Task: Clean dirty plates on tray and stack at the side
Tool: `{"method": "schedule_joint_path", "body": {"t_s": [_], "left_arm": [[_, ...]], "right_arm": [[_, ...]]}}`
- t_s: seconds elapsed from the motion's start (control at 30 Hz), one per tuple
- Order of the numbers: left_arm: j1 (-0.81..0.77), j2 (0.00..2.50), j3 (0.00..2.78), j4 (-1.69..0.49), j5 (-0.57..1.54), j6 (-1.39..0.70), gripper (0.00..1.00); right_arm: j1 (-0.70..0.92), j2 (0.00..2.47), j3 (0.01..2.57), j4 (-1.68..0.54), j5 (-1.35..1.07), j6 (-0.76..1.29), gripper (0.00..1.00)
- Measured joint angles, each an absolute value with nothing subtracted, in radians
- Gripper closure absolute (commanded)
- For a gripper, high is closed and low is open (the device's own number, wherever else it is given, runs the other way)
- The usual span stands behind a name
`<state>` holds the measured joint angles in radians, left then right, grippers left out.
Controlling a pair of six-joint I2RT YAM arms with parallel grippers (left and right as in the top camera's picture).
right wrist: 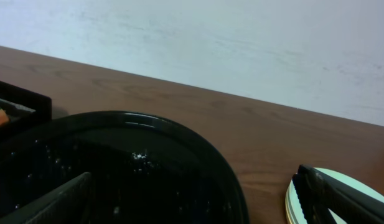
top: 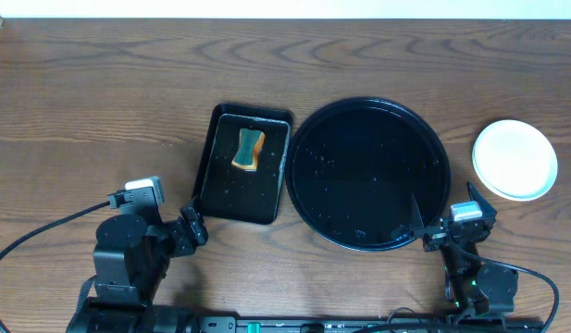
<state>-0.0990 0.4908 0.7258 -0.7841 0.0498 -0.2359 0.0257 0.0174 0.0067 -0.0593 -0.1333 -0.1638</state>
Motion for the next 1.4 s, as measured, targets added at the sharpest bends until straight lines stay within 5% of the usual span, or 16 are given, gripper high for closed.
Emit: {"method": "schedule_joint_path", "body": {"t_s": [1.4], "left_arm": [[-0.072, 0.423, 0.669, -0.752, 0.050, -0.234, 0.14]], "right_arm": [[0.026, 0.017, 0.007, -0.059, -0.133, -0.166, 0.01]]}}
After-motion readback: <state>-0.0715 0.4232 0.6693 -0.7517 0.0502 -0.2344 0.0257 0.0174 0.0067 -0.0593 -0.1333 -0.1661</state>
